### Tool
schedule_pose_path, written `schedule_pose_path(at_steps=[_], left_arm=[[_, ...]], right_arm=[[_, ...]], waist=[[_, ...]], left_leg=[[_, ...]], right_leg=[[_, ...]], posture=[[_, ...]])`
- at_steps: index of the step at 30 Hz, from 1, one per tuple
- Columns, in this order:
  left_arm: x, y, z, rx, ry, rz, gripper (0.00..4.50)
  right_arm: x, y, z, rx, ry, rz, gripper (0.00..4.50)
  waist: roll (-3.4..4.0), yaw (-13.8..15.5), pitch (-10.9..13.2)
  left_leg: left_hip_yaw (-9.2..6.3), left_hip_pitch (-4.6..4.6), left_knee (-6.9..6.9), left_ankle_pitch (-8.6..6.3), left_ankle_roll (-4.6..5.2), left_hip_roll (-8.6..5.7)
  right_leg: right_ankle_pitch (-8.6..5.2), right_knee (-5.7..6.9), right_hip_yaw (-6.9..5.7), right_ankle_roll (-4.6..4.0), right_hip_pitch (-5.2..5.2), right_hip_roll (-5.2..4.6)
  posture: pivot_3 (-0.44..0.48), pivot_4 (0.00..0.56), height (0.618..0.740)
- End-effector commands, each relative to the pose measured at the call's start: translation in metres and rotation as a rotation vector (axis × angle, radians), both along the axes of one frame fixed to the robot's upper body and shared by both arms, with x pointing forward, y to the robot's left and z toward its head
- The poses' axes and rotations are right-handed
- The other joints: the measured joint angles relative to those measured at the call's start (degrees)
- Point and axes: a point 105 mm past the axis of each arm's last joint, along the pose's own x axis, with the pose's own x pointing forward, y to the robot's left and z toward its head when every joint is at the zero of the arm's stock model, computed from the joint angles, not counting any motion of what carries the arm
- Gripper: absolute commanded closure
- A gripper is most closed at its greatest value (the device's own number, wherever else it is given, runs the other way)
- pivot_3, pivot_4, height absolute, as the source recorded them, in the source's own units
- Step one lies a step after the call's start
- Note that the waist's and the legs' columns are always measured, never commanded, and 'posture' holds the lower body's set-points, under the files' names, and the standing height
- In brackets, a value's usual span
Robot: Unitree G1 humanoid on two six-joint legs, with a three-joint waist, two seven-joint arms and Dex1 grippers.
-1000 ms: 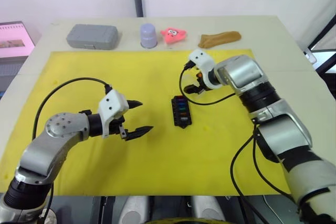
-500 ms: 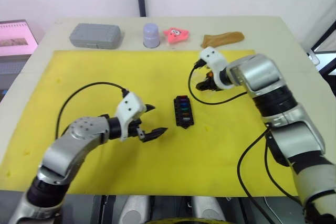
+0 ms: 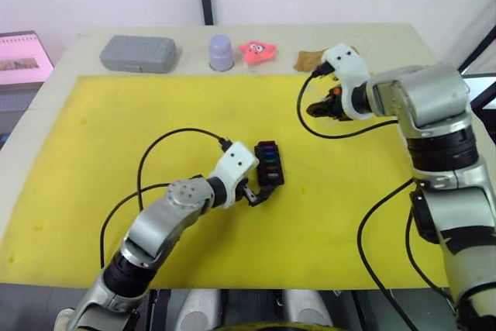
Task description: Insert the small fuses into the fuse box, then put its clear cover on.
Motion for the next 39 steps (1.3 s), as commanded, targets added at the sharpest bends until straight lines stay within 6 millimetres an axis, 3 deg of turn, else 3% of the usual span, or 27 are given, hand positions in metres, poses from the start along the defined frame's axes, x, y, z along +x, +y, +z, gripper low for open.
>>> schedule_pose_path(at_steps=[1, 6, 13, 20, 26, 39], left_arm=[[-0.001, -0.007, 0.004, 0.003, -0.03, 0.0, 0.0], [-0.002, -0.011, 0.0, 0.008, -0.026, 0.016, 0.0], [0.011, 0.017, 0.003, 0.077, -0.086, 0.106, 0.0], [0.012, 0.035, 0.009, 0.086, -0.095, 0.114, 0.0], [0.005, 0.021, 0.006, 0.034, -0.046, 0.069, 0.0], [0.018, 0.001, -0.009, 0.012, -0.027, 0.146, 0.0]], right_arm=[[-0.004, -0.001, 0.018, 0.015, -0.063, -0.002, 2.83], [-0.005, -0.001, 0.019, 0.02, -0.066, -0.006, 2.83], [-0.004, 0.003, 0.021, 0.026, -0.082, 0.01, 2.83], [-0.005, 0.007, 0.022, 0.027, -0.093, 0.033, 2.83], [-0.006, 0.008, 0.022, 0.025, -0.101, 0.045, 2.83], [-0.011, 0.006, 0.026, 0.027, -0.113, 0.031, 2.83]], waist=[[0.0, 0.0, 0.0], [0.0, 0.0, 0.0], [0.0, -0.2, 0.0], [0.0, -0.2, 0.0], [0.0, 0.0, 0.0], [0.0, 0.2, 0.0]], left_leg=[[0.0, 0.0, 0.0, 0.0, 0.0, 0.0], [0.0, 0.0, 0.0, 0.0, 0.0, 0.0], [0.0, 0.01, -0.01, 0.0, 0.0, 0.0], [0.01, 0.01, -0.02, 0.0, 0.0, 0.04], [0.01, 0.0, -0.02, 0.0, 0.0, 0.02], [0.0, 0.0, -0.01, 0.0, 0.0, 0.0]], right_leg=[[0.0, 0.0, 0.0, 0.0, 0.0, 0.0], [0.0, 0.0, 0.01, 0.0, 0.0, -0.01], [0.0, 0.0, 0.01, 0.0, 0.0, -0.01], [0.0, -0.01, 0.01, 0.0, -0.01, 0.01], [0.0, -0.03, 0.01, 0.0, 0.0, -0.01], [0.0, -0.03, 0.01, 0.0, 0.01, -0.02]], posture=[[0.0, 0.15, 0.74], [0.0, 0.15, 0.74], [0.0, 0.15, 0.74], [0.0, 0.15, 0.74], [0.0, 0.15, 0.74], [0.0, 0.15, 0.74]])
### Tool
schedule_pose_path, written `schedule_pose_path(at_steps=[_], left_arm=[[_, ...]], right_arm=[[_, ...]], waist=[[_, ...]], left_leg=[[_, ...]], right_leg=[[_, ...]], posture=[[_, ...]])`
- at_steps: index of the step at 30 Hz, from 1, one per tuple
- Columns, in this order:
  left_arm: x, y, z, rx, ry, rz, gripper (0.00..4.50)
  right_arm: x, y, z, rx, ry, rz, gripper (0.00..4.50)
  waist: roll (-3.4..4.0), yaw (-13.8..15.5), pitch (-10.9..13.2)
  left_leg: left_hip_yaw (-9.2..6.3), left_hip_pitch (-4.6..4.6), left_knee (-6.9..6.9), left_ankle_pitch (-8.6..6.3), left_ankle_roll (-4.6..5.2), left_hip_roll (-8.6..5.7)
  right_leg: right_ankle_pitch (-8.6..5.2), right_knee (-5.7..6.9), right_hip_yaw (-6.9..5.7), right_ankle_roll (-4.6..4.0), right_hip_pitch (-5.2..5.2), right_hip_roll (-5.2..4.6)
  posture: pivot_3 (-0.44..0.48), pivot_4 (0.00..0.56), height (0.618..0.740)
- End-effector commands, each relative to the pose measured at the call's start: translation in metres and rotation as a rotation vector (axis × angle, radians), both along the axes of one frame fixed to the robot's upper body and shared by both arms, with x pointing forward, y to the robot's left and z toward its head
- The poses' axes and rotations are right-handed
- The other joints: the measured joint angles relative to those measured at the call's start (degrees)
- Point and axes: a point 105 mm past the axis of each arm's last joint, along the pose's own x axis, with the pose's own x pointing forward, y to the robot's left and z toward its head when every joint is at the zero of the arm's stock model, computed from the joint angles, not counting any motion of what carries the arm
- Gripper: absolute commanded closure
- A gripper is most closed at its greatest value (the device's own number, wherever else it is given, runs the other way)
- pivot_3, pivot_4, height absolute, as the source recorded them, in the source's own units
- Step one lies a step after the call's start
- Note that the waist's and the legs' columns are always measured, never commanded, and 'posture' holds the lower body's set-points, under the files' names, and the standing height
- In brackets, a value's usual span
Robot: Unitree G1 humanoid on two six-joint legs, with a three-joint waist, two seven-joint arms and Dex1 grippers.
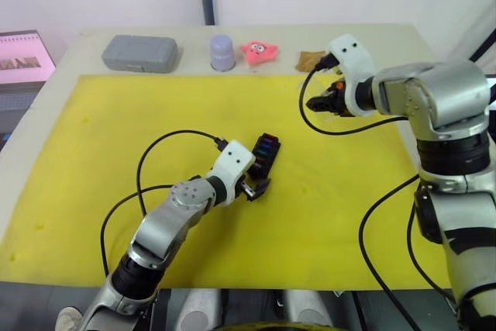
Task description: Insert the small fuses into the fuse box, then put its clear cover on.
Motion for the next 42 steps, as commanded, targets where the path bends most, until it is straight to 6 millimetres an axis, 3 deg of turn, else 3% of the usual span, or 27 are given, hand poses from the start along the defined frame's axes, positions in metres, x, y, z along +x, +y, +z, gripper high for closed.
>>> schedule_pose_path(at_steps=[1, 9, 12, 14, 15, 22, 24, 28, 32, 37, 42], left_arm=[[0.006, -0.008, -0.004, 0.008, -0.017, 0.034, 0.0], [0.017, -0.014, -0.013, -0.029, -0.005, 0.128, 0.0], [0.016, -0.014, -0.015, -0.041, 0.011, 0.137, 0.89], [0.016, -0.013, -0.016, -0.047, 0.017, 0.149, 1.75], [0.017, -0.012, -0.016, -0.05, 0.018, 0.153, 1.93], [0.015, -0.005, -0.012, -0.062, 0.023, 0.128, 1.92], [0.011, -0.005, -0.01, -0.073, 0.033, 0.068, 1.92], [-0.013, 0.004, -0.004, -0.02, 0.007, -0.327, 1.92], [-0.021, 0.016, -0.001, 0.028, -0.028, -0.541, 1.92], [-0.015, 0.034, -0.006, 0.094, -0.029, -0.759, 1.92], [0.005, 0.034, -0.004, 0.102, -0.06, -0.881, 1.92]], right_arm=[[-0.004, -0.001, 0.016, 0.008, -0.063, 0.004, 2.83], [-0.008, -0.001, 0.017, 0.007, -0.067, 0.003, 2.83], [-0.008, -0.002, 0.017, 0.006, -0.071, 0.001, 2.83], [-0.009, -0.003, 0.018, 0.004, -0.074, -0.001, 2.83], [-0.008, -0.003, 0.018, 0.001, -0.076, -0.002, 2.83], [-0.009, -0.002, 0.018, -0.003, -0.085, 0.007, 2.83], [-0.011, 0.001, 0.019, 0.0, -0.089, 0.035, 2.83], [-0.05, 0.022, 0.009, -0.013, -0.025, 0.333, 2.83], [-0.072, 0.027, 0.001, -0.023, 0.039, 0.476, 2.83], [-0.092, 0.042, -0.008, -0.021, 0.147, 0.618, 2.83], [-0.108, 0.061, -0.036, -0.123, 0.235, 0.725, 2.83]], waist=[[0.0, 0.1, 0.0], [0.0, 0.3, 0.0], [0.0, 0.3, 0.0], [0.0, 0.3, 0.0], [0.0, 0.3, 0.0], [0.0, 0.1, 0.0], [0.0, 0.1, 0.0], [0.01, -0.1, 0.0], [0.02, 0.0, 0.0], [0.02, 0.0, 0.0], [0.01, 0.0, 0.0]], left_leg=[[0.0, 0.0, 0.01, 0.0, 0.0, -0.01], [-0.03, 0.04, 0.03, 0.0, 0.0, -0.08], [-0.03, 0.06, 0.03, 0.0, 0.0, -0.09], [-0.03, 0.06, 0.03, 0.0, 0.0, -0.09], [-0.03, 0.06, 0.03, 0.0, 0.0, -0.09], [-0.04, 0.07, 0.02, 0.0, 0.0, -0.08], [-0.04, 0.07, 0.02, 0.0, 0.0, -0.06], [-0.08, 0.04, -0.1, 0.0, 0.0, 0.05], [0.0, 0.07, -0.15, -0.03, 0.06, 0.03], [-0.04, 0.07, -0.07, -0.15, 0.28, 0.01], [-0.06, 0.04, -0.03, -0.14, 0.26, 0.01]], right_leg=[[0.0, 0.0, 0.0, 0.0, 0.02, 0.0], [0.0, -0.03, -0.01, 0.0, 0.11, -0.03], [0.0, -0.03, -0.01, 0.0, 0.13, -0.03], [0.0, -0.03, -0.02, 0.0, 0.12, -0.03], [0.0, -0.03, -0.02, 0.0, 0.12, -0.03], [0.0, -0.03, -0.02, 0.01, 0.12, -0.02], [0.0, -0.03, -0.02, 0.01, 0.12, -0.02], [0.0, -0.08, -0.09, -0.01, 0.06, 0.04], [0.0, -0.15, -0.09, -0.01, 0.07, 0.05], [0.0, -0.16, -0.15, -0.01, 0.13, 0.07], [0.0, -0.15, -0.2, 0.0, 0.11, 0.08]], posture=[[0.0, 0.15, 0.74], [0.0, 0.15, 0.74], [0.0, 0.15, 0.74], [0.0, 0.15, 0.74], [0.0, 0.15, 0.74], [0.0, 0.15, 0.74], [0.0, 0.15, 0.74], [0.0, 0.15, 0.74], [0.0, 0.15, 0.74], [0.0, 0.15, 0.74], [0.0, 0.15, 0.74]])
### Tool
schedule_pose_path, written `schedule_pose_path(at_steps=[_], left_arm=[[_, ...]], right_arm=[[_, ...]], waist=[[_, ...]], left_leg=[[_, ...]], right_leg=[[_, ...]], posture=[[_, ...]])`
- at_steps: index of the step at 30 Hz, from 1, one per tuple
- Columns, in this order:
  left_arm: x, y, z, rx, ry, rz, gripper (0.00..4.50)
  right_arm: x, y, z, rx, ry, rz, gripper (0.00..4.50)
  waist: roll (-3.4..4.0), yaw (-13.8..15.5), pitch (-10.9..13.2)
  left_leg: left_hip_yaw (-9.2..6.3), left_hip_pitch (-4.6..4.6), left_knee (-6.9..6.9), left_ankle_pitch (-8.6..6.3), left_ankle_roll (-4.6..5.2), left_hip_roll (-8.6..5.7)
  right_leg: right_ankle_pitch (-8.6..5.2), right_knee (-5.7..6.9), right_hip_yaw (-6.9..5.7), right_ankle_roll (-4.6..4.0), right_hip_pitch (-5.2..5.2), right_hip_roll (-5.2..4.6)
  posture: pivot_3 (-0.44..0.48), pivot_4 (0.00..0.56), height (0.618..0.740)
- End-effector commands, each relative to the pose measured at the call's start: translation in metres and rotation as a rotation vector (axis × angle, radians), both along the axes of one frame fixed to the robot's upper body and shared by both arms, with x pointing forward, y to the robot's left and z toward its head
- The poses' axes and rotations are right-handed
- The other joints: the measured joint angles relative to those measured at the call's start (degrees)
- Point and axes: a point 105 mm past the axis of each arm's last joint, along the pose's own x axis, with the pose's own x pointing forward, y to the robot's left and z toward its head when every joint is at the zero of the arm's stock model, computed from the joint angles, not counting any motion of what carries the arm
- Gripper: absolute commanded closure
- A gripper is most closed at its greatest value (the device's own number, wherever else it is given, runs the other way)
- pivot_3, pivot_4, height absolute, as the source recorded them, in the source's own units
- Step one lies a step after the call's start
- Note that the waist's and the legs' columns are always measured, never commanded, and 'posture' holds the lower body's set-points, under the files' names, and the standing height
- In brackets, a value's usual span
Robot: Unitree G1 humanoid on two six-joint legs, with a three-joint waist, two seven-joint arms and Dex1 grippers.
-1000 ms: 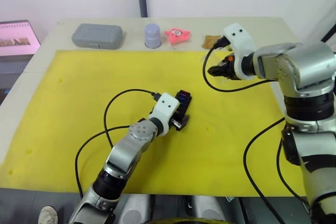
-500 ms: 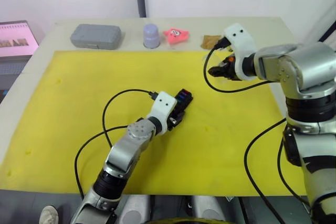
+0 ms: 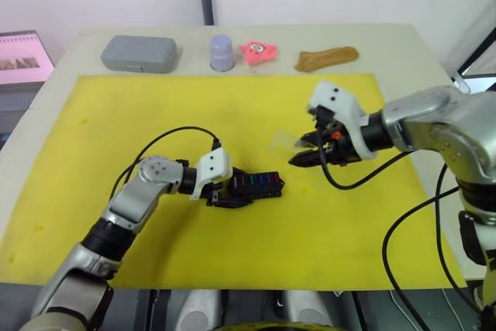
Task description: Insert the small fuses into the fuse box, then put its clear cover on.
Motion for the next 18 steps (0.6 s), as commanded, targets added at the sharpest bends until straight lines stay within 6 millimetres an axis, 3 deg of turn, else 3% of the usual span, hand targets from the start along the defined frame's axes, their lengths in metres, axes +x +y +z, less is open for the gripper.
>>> schedule_pose_path(at_steps=[1, 18], left_arm=[[0.008, -0.003, 0.003, -0.007, -0.034, -0.079, 1.92], [0.014, -0.012, -0.003, -0.01, -0.029, -0.105, 1.92]], right_arm=[[-0.013, 0.015, -0.008, -0.059, -0.015, 0.102, 2.83], [0.004, 0.048, -0.026, -0.151, -0.09, 0.085, 2.83]], waist=[[0.0, 0.0, 0.0], [-0.01, 0.0, 0.0]], left_leg=[[0.0, -0.02, 0.01, 0.0, 0.0, -0.01], [-0.08, -0.04, 0.08, 0.09, -0.16, -0.08]], right_leg=[[0.0, 0.0, -0.01, 0.0, 0.0, 0.0], [0.0, 0.04, -0.04, 0.01, 0.0, -0.05]], posture=[[0.0, 0.15, 0.74], [0.0, 0.15, 0.74]])
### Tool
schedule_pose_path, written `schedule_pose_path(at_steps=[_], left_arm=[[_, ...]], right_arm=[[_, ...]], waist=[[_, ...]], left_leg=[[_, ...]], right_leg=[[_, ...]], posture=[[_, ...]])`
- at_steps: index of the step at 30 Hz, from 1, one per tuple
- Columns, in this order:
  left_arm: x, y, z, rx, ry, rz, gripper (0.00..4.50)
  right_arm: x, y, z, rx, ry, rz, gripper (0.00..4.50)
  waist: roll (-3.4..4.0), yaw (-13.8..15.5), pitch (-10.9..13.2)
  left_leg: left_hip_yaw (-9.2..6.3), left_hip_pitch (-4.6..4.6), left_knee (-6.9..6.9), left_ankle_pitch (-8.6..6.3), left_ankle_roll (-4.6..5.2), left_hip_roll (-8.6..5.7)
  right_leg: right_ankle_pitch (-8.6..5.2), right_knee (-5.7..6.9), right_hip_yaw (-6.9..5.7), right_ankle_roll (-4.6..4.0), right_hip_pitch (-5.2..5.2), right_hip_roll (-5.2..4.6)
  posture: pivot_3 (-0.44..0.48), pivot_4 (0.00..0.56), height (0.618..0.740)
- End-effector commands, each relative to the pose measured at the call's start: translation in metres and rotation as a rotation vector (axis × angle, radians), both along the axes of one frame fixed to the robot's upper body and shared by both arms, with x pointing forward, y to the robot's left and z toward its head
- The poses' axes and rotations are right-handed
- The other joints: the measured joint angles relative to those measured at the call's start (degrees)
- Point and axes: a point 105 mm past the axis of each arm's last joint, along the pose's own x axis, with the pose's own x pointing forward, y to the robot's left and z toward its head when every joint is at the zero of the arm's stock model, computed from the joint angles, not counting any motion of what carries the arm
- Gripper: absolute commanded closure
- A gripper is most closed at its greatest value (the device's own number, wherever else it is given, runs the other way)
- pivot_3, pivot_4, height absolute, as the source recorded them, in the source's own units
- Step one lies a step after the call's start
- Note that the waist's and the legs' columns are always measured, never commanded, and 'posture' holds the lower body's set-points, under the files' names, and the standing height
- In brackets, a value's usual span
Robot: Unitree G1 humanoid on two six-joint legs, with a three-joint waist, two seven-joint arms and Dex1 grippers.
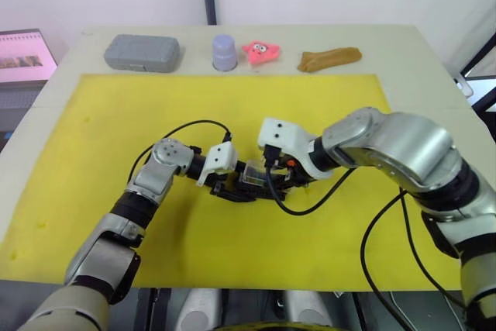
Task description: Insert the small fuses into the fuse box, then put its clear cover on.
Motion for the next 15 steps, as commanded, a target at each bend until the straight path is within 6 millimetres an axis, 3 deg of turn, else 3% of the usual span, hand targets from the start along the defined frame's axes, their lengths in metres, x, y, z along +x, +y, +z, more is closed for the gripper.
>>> schedule_pose_path(at_steps=[1, 15], left_arm=[[0.002, -0.001, 0.0, -0.006, 0.0, 0.023, 1.92], [0.003, 0.001, 0.0, -0.002, 0.006, 0.047, 1.92]], right_arm=[[0.001, 0.006, 0.004, -0.014, -0.048, 0.015, 2.83], [-0.009, 0.015, 0.002, -0.014, -0.018, 0.078, 2.83]], waist=[[0.0, 0.0, 0.0], [0.01, -0.1, 0.0]], left_leg=[[0.0, 0.0, 0.0, 0.0, 0.0, 0.0], [-0.01, 0.01, 0.0, 0.0, 0.0, -0.01]], right_leg=[[0.0, 0.0, 0.0, 0.0, 0.0, 0.0], [0.0, 0.01, 0.0, 0.0, 0.01, 0.0]], posture=[[0.0, 0.15, 0.74], [0.0, 0.15, 0.74]])
